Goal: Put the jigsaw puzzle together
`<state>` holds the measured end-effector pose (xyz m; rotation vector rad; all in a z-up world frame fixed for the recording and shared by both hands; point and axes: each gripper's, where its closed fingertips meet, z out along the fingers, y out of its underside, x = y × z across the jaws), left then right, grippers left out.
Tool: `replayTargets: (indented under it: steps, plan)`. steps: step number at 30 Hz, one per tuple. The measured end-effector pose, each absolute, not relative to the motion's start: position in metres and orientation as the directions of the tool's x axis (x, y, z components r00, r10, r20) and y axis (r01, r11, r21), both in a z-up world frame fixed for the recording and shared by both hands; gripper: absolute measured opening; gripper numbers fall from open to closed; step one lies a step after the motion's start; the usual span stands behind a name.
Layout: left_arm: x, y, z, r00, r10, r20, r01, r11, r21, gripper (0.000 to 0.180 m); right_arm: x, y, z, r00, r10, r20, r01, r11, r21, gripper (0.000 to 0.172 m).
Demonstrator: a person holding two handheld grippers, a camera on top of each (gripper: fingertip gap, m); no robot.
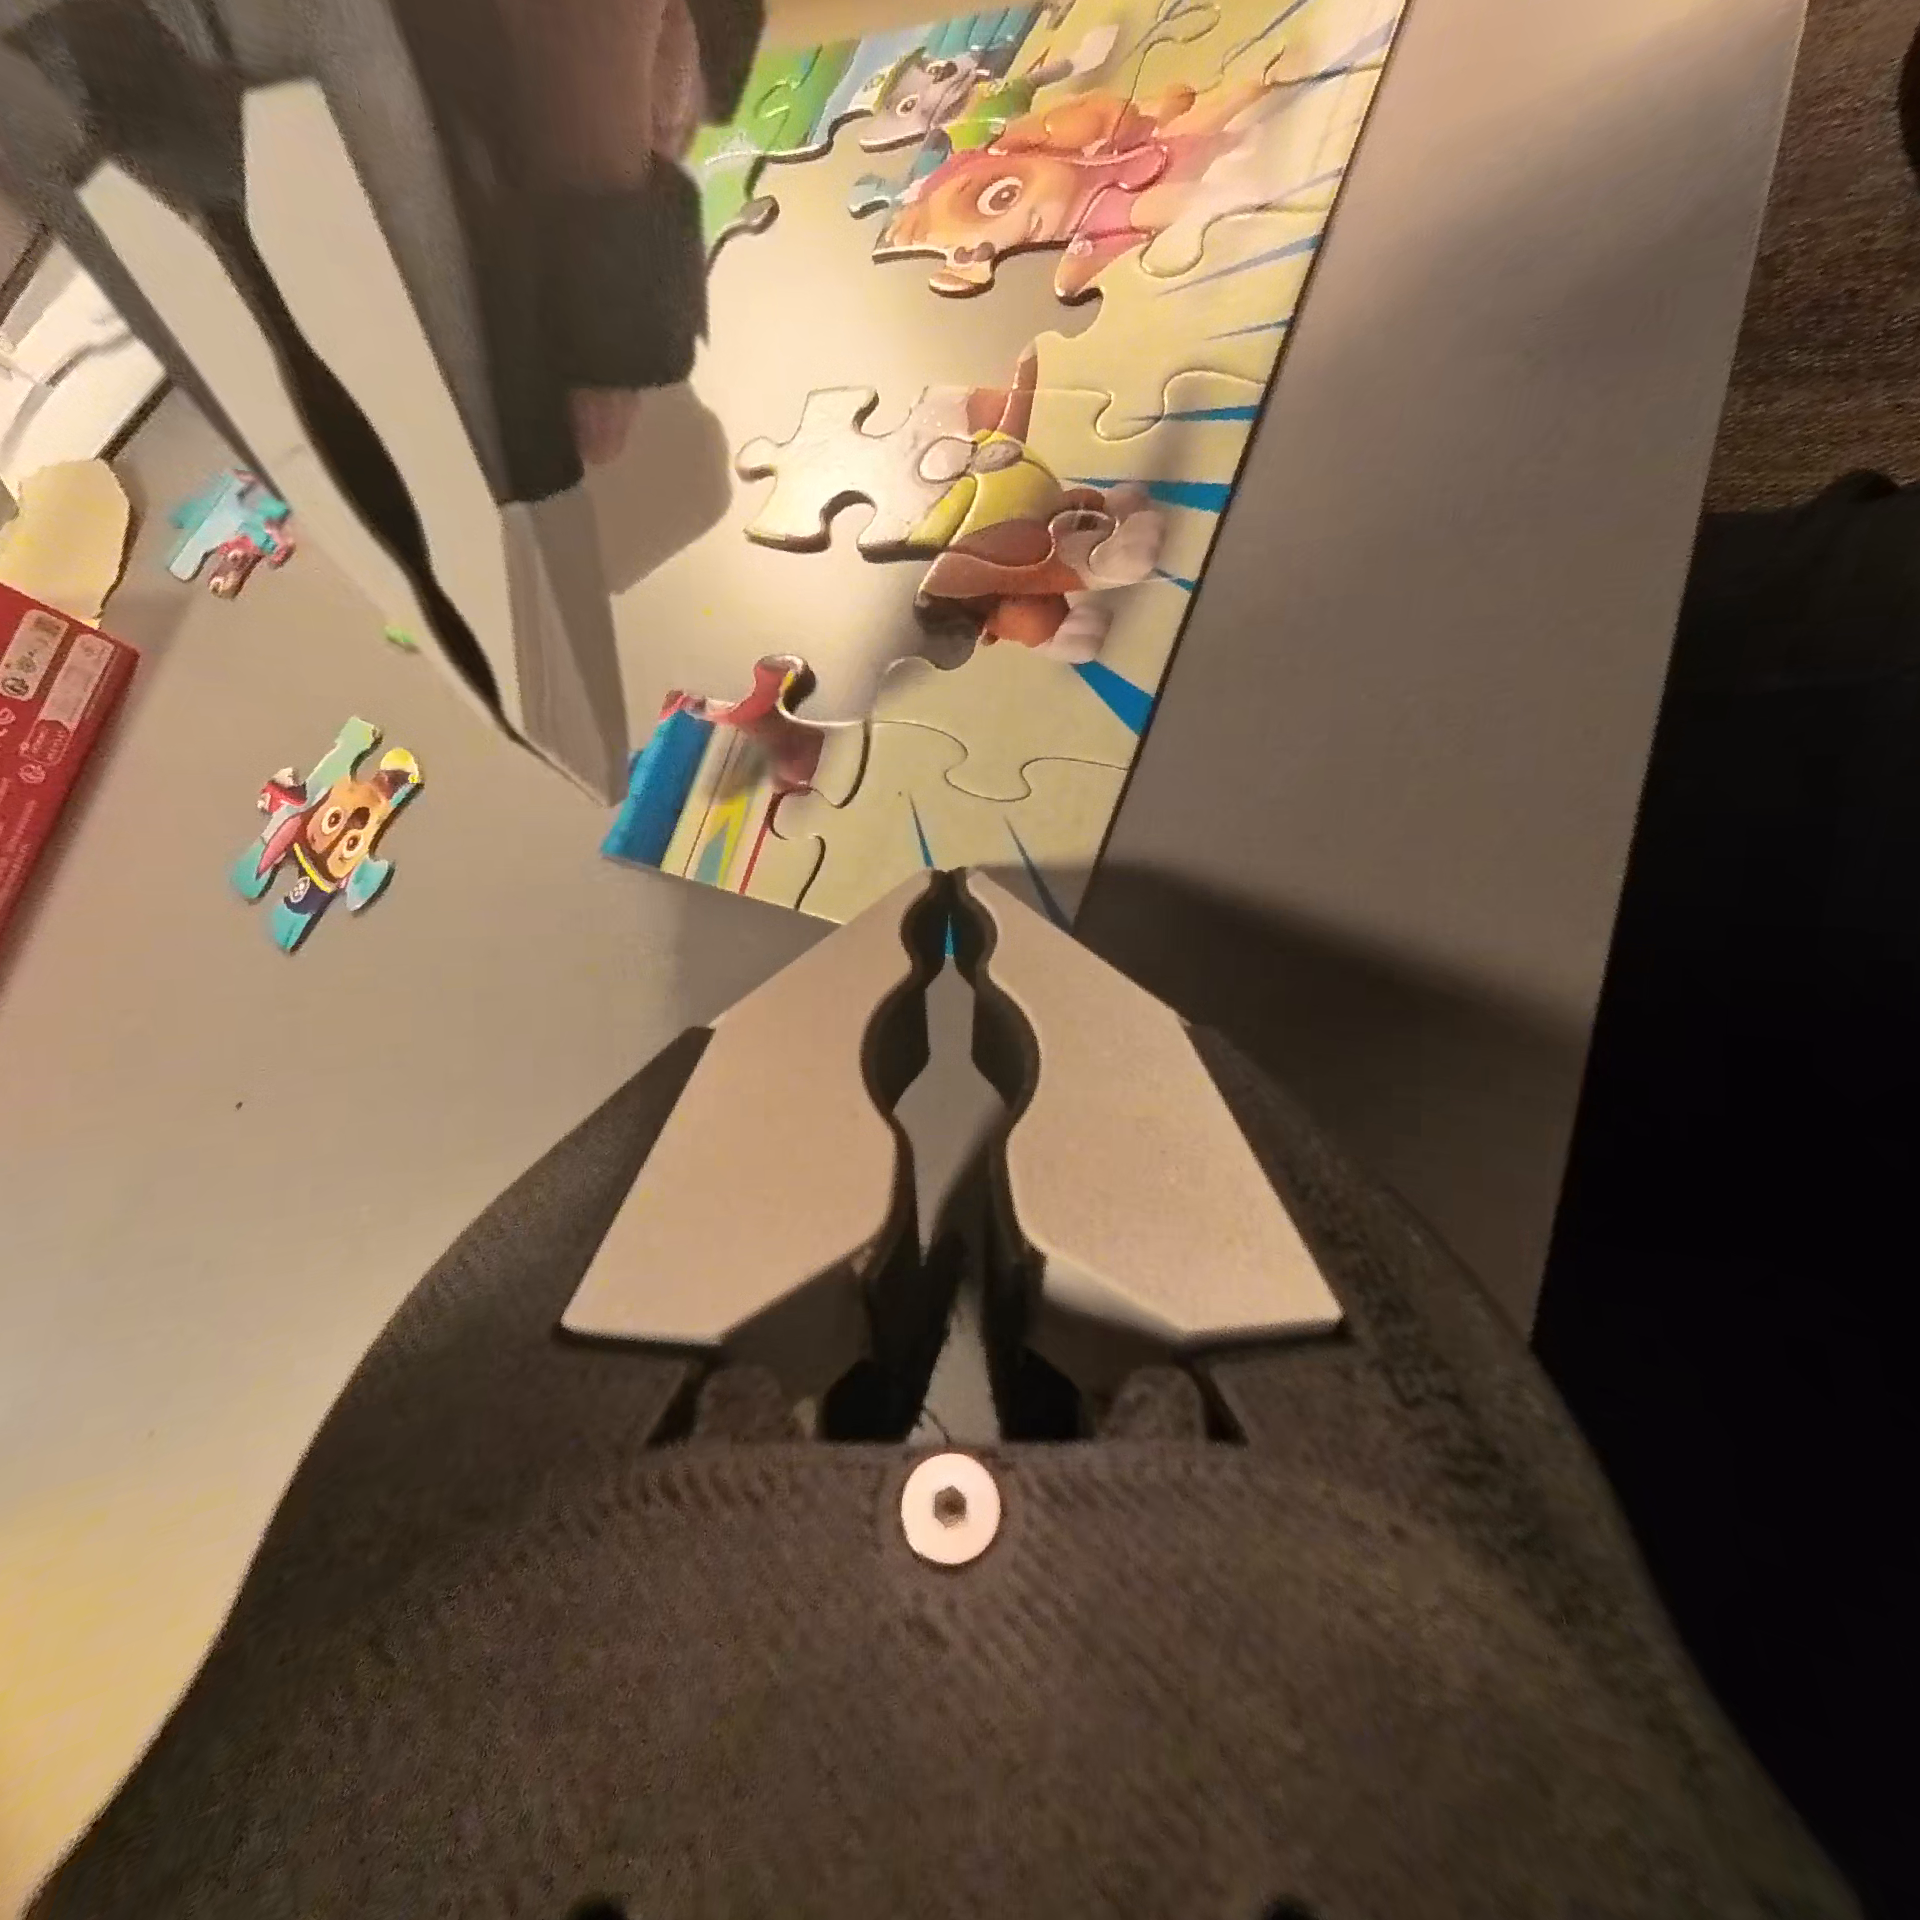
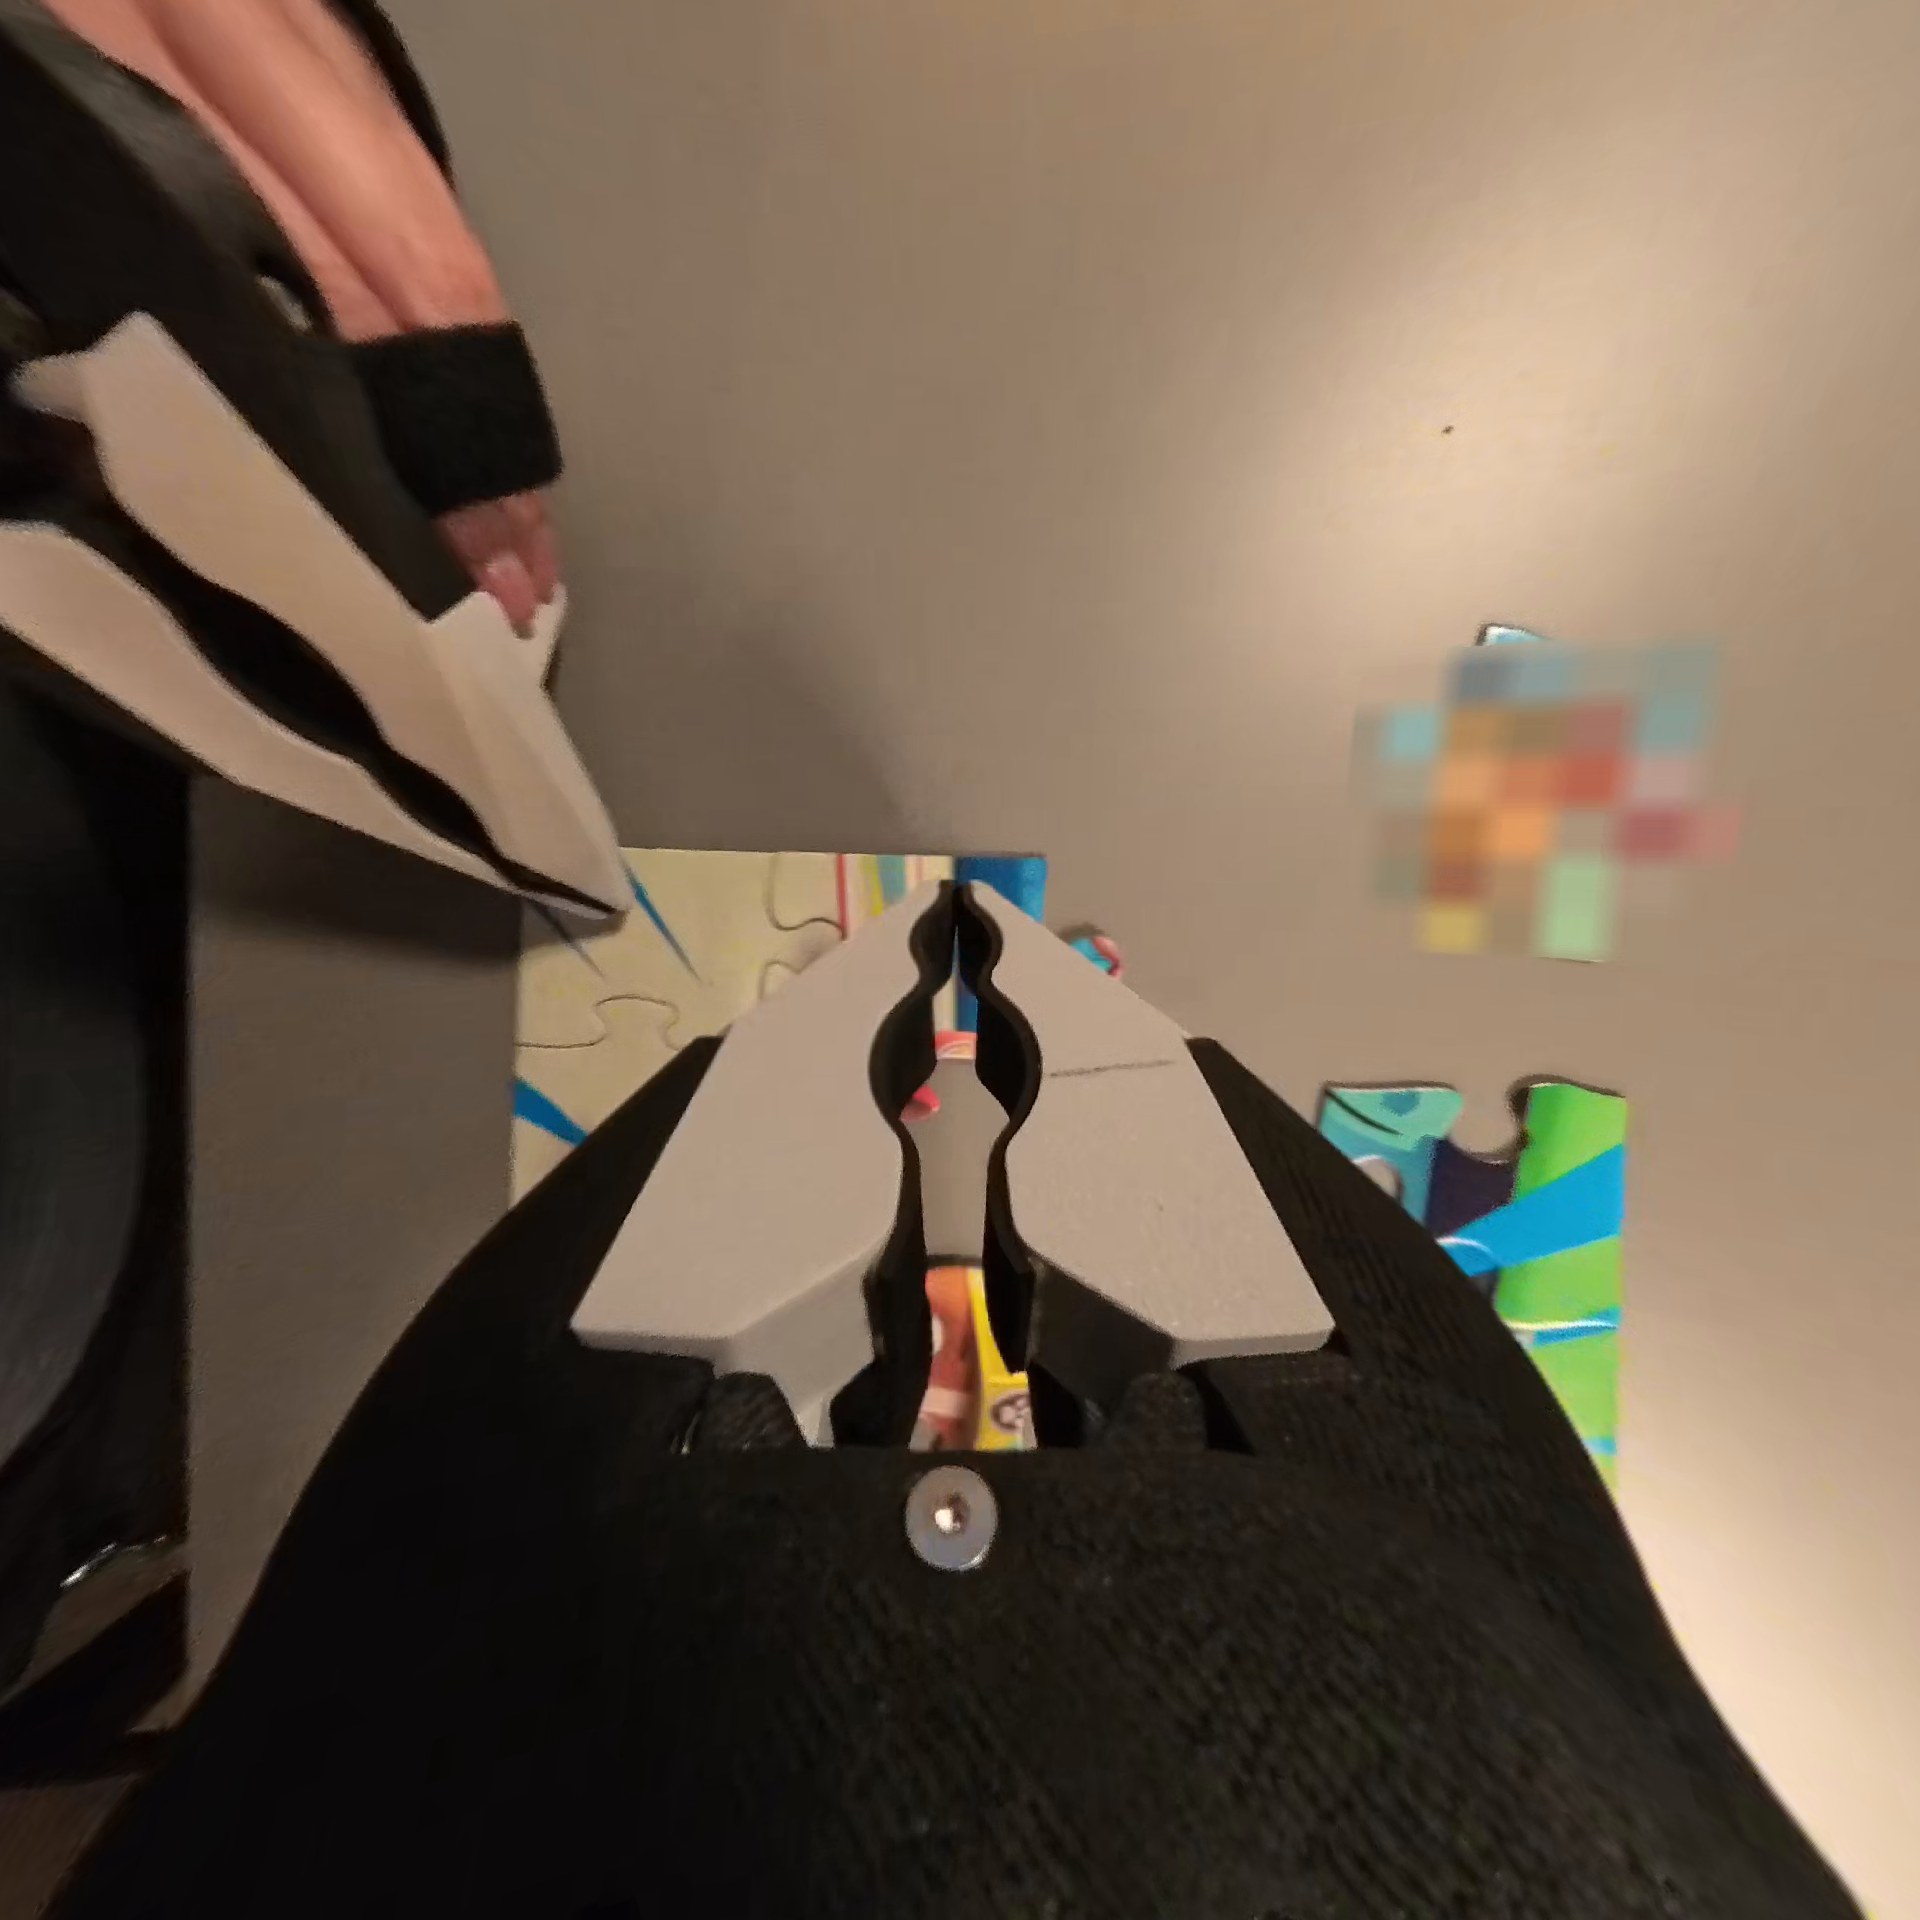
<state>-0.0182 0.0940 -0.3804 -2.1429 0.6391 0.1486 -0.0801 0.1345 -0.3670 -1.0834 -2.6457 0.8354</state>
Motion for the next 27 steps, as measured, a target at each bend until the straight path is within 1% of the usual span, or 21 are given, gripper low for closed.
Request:
replayTargets:
  steps: [2,6,9,12,14,16,19,22,24,27]
  plan:
    - [-0.018,0.094,-0.380,0.861,-0.391,-0.325,-0.493,-0.489,-0.719,0.000,-0.073,0.131,-0.368,-0.730,0.678,-0.090,0.604,0.577,-0.551,0.000]
    - [-0.018,0.094,-0.380,0.864,-0.392,-0.316,-0.487,-0.492,-0.721,0.000,-0.065,0.135,-0.382,-0.740,0.669,-0.068,0.610,0.626,-0.486,0.000]
    - [-0.018,0.094,-0.380,0.865,-0.390,-0.317,-0.487,-0.493,-0.721,0.000,-0.063,0.133,-0.381,-0.745,0.664,-0.067,0.608,0.635,-0.476,0.000]
    - [-0.018,0.095,-0.380,0.864,-0.388,-0.320,-0.488,-0.493,-0.720,0.000,-0.059,0.125,-0.371,-0.755,0.649,-0.093,0.600,0.626,-0.499,0.000]
    - [-0.018,0.095,-0.380,0.865,-0.389,-0.317,-0.486,-0.494,-0.721,0.000,-0.055,0.128,-0.371,-0.763,0.642,-0.081,0.597,0.650,-0.471,0.000]
    - [-0.018,0.094,-0.380,0.866,-0.390,-0.312,-0.483,-0.495,-0.722,0.000,-0.049,0.132,-0.380,-0.767,0.637,-0.072,0.604,0.680,-0.416,0.000]
    - [-0.018,0.094,-0.380,0.867,-0.391,-0.308,-0.481,-0.496,-0.723,0.000,-0.047,0.134,-0.382,-0.771,0.633,-0.068,0.603,0.691,-0.400,0.000]
    - [-0.018,0.094,-0.380,0.867,-0.390,-0.311,-0.482,-0.495,-0.723,0.000,-0.048,0.133,-0.378,-0.765,0.639,-0.083,0.605,0.669,-0.432,0.000]
    - [-0.018,0.094,-0.380,0.866,-0.390,-0.314,-0.485,-0.494,-0.722,0.000,-0.046,0.134,-0.382,-0.764,0.639,-0.089,0.612,0.673,-0.416,0.000]
    - [-0.018,0.094,-0.380,0.866,-0.390,-0.311,-0.483,-0.495,-0.722,0.000,-0.046,0.129,-0.377,-0.773,0.627,-0.100,0.598,0.667,-0.445,0.000]
